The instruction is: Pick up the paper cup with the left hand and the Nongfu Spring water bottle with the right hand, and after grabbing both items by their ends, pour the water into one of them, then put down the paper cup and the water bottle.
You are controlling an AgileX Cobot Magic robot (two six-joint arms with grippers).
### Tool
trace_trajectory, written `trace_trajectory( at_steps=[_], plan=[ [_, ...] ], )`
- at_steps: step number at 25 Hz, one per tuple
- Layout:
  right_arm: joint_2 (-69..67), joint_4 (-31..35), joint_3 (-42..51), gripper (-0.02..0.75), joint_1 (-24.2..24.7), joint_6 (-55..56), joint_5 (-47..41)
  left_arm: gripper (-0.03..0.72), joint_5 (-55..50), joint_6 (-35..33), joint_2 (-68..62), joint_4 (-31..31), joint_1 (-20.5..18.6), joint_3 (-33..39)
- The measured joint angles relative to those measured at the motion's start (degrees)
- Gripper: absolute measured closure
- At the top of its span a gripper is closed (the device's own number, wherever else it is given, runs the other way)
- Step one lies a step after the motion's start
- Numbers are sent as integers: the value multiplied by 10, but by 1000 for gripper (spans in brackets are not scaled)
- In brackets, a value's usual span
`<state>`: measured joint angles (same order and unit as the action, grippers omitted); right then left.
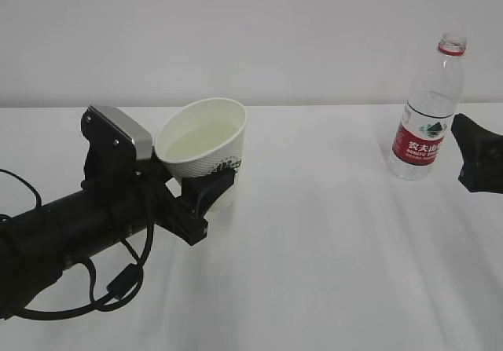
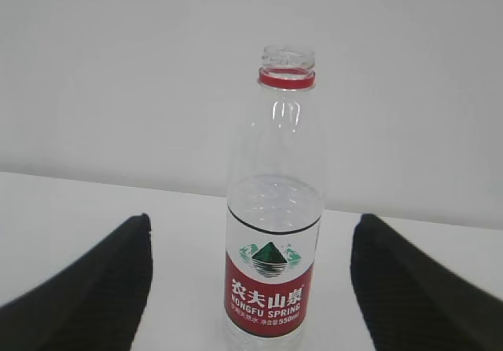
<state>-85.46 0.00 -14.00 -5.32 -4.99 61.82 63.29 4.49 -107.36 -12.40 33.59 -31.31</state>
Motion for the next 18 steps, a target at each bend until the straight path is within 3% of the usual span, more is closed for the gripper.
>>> trace_trajectory(
  at_steps=[11,18],
  plan=[
    [-6,-5,0,148,0,0,0,244,-1,0,0,1,-1,0],
    [-6,-5,0,148,0,1,3,244,-2,0,0,1,-36,0]
  ],
)
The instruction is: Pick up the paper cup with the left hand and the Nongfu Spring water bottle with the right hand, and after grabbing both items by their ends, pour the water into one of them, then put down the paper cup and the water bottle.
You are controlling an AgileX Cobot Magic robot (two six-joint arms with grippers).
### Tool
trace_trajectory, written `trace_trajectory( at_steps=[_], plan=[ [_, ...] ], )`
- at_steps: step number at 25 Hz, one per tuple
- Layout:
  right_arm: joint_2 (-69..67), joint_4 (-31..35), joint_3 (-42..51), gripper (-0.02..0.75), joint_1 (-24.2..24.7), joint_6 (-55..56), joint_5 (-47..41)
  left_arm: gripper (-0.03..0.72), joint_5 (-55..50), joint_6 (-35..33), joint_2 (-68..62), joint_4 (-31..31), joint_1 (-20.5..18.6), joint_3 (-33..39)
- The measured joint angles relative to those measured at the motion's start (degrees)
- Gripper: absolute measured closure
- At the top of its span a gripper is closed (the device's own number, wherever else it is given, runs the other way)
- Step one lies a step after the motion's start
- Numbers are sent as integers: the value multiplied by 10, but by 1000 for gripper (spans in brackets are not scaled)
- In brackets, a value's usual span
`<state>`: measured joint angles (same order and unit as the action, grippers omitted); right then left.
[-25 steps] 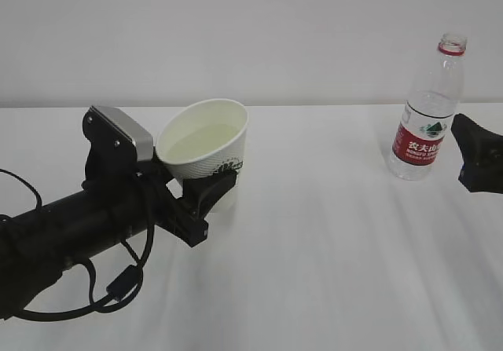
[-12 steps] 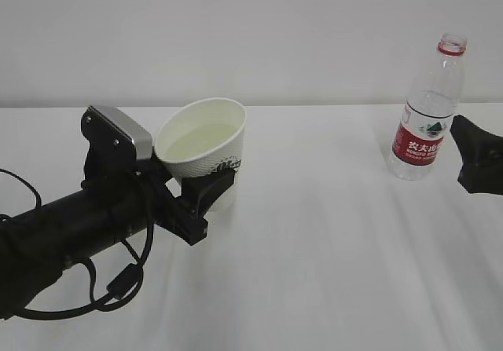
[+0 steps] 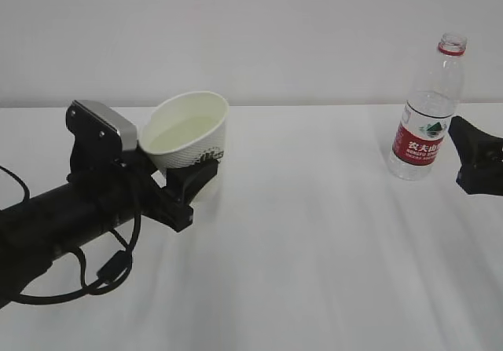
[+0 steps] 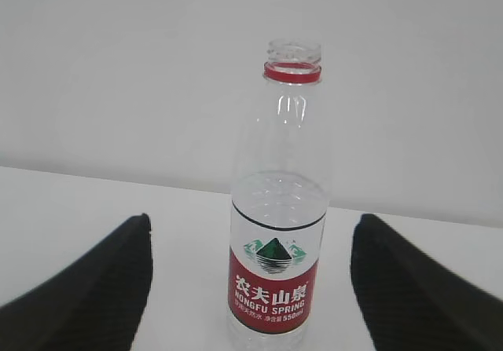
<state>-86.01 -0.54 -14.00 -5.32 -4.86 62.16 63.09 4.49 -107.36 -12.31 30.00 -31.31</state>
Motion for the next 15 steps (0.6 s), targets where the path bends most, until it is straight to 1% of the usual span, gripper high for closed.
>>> trace_trajectory(
  at_steps=[6,15],
  plan=[
    [0,0,0,149,0,0,0,244,0,0,0,0,-38,0],
    [0,0,0,149,0,0,0,244,0,0,0,0,-106,0]
  ],
)
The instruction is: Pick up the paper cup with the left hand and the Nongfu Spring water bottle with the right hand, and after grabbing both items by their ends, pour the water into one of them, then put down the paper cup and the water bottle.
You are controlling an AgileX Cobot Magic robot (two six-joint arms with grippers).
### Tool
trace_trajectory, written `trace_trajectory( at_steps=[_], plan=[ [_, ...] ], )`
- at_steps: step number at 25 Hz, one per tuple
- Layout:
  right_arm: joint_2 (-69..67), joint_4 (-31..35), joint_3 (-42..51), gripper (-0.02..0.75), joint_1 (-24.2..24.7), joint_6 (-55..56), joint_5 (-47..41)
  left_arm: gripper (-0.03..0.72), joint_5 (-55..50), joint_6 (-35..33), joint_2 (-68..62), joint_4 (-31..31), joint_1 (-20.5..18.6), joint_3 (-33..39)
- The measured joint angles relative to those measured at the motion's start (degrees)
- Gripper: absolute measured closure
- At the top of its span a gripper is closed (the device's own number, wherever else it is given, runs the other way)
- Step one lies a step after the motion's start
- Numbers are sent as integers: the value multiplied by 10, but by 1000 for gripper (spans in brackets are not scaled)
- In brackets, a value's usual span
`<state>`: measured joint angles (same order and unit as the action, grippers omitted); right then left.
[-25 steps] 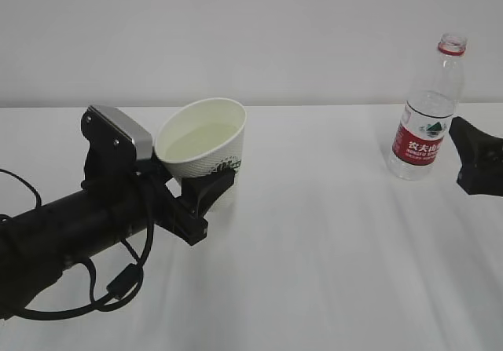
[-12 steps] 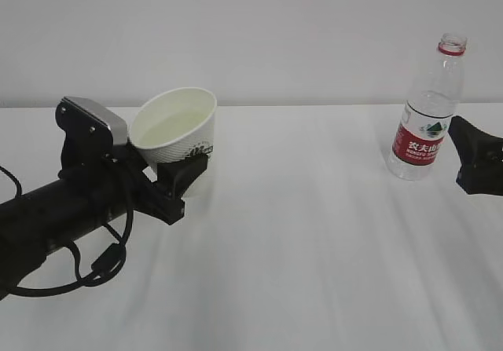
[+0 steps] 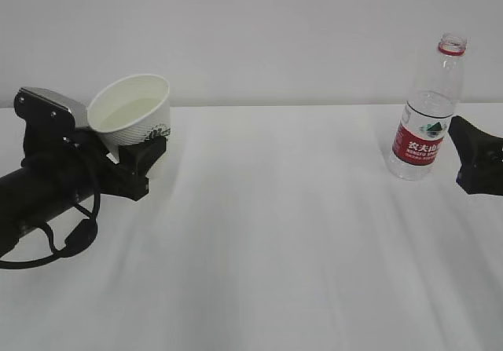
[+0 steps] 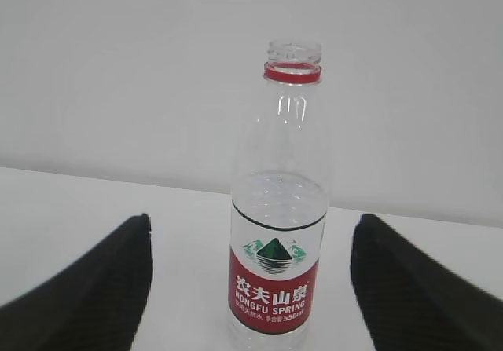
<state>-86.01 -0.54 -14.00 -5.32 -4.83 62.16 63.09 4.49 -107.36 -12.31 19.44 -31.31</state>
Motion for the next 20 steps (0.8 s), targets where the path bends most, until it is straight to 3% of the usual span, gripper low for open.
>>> trace_trajectory(
  at_steps=[20],
  plan=[
    [0,0,0,149,0,1,0,244,1,0,0,0,-144,0]
  ],
)
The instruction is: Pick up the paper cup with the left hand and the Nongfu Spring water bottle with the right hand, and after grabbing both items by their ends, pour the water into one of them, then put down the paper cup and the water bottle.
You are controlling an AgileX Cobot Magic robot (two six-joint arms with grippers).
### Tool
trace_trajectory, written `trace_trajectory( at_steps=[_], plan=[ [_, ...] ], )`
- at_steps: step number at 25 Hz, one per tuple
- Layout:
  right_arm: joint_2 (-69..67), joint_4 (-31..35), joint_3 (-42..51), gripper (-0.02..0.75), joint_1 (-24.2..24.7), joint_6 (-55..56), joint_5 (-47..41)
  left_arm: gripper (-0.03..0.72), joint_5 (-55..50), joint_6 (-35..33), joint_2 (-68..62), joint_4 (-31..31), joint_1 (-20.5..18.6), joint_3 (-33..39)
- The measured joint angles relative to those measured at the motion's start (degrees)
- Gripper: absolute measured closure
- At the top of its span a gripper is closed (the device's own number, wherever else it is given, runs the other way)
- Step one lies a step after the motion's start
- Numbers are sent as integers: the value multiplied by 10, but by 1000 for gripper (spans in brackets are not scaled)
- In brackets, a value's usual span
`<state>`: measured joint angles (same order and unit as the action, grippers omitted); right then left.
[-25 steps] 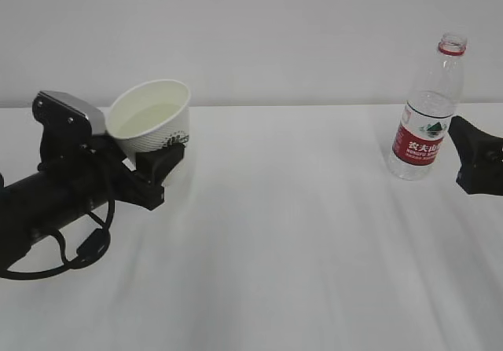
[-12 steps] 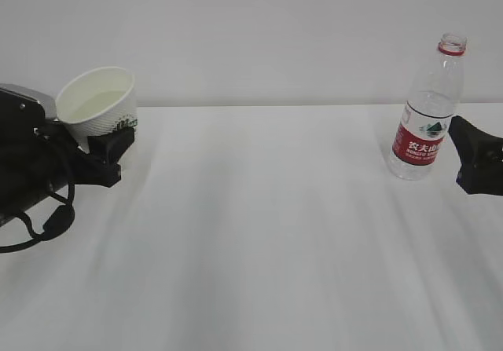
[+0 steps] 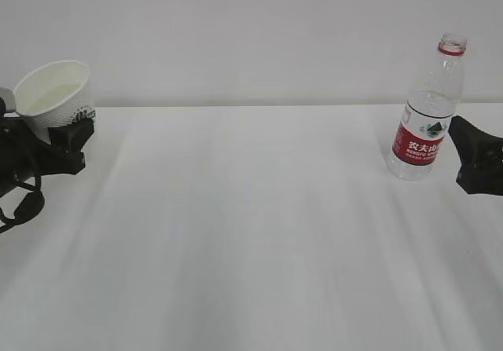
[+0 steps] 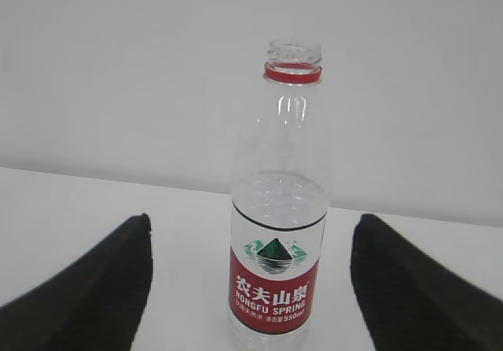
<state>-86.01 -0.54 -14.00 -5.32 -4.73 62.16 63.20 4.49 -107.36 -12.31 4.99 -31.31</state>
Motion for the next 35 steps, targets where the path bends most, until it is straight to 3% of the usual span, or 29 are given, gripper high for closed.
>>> trace_trajectory(
  at_steps=[7,19,35],
  plan=[
    [0,0,0,149,0,0,0,245,0,0,0,2,-25,-21],
    [0,0,0,149,0,1,0,247,-59,0,0,16,-25,-74],
    [0,0,0,149,0,1,0,247,-31,42,-40,68,-25,-75]
  ],
)
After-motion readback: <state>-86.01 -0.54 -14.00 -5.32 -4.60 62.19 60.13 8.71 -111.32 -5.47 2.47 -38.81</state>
